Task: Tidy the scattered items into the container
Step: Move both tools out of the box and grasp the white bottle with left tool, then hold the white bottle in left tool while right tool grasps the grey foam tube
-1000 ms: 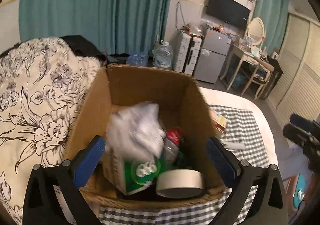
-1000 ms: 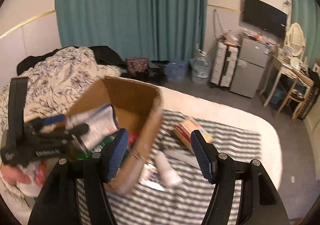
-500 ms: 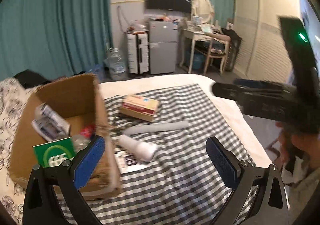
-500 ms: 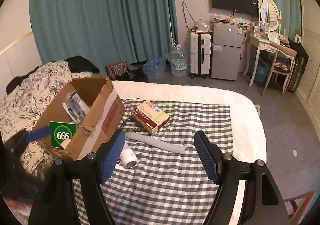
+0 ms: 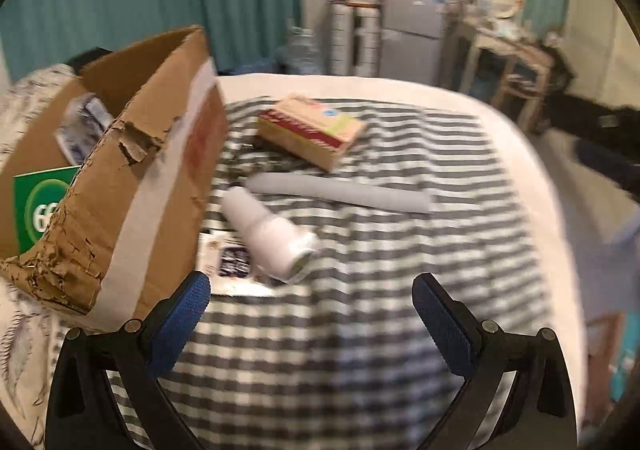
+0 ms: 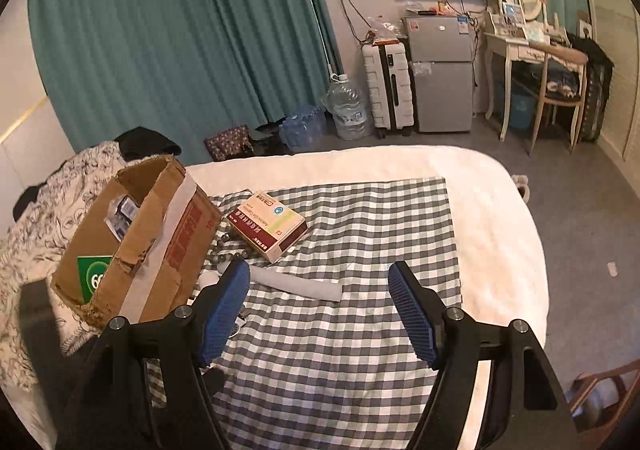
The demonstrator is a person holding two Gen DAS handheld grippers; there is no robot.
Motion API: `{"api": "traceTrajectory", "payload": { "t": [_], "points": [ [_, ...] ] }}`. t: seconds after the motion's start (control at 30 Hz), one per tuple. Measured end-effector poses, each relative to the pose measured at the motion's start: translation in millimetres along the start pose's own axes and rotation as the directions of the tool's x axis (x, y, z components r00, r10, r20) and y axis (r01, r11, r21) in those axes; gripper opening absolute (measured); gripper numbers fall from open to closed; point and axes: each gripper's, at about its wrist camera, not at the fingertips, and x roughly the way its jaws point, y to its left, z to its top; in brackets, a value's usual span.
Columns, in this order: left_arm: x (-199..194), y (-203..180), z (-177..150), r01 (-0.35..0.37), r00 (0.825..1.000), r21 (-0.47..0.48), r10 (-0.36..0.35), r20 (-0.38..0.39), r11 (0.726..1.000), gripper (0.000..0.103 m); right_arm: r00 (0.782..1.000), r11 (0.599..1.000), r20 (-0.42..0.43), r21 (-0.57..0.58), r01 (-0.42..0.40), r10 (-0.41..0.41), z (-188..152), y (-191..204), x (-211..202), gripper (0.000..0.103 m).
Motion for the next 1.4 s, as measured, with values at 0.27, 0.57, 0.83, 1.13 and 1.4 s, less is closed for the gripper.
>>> {"api": "traceTrajectory", "payload": {
  "t": [0.27,0.57,0.83,1.13,1.4],
  "points": [
    [41,-6,11,-0.193,0.981,-0.087,0.193,-0.006,0.977,0.103,1.0,0.997,-0.005,0.073,-0.03,0.03,-5,-31,9,0.072],
    [107,10,21,-0.246,0.964,-0.193,0.219,-0.152,0.95,0.092,1.0,0.991,-0.008,0.132,-0.029,0.03,-5,-67,20,0.072],
    [88,10,17,-0.084,0.993,-0.132,0.071,-0.098,0.988,0.069,0.998,0.988,-0.056,0.152,-0.009,0.017,-13,-78,41,0.072],
    [36,12,-2,-0.059,0.997,-0.118,0.053,-0.052,0.991,0.069,0.995,0.997,-0.072,-0.025,-0.07,0.068,-13,-44,73,0.072],
    [32,19,-8,-0.051,0.996,-0.126,0.041,-0.083,0.991,0.069,0.979,0.95,-0.16,-0.264,-0.165,0.126,-32,24,132,0.072]
  ]
}}
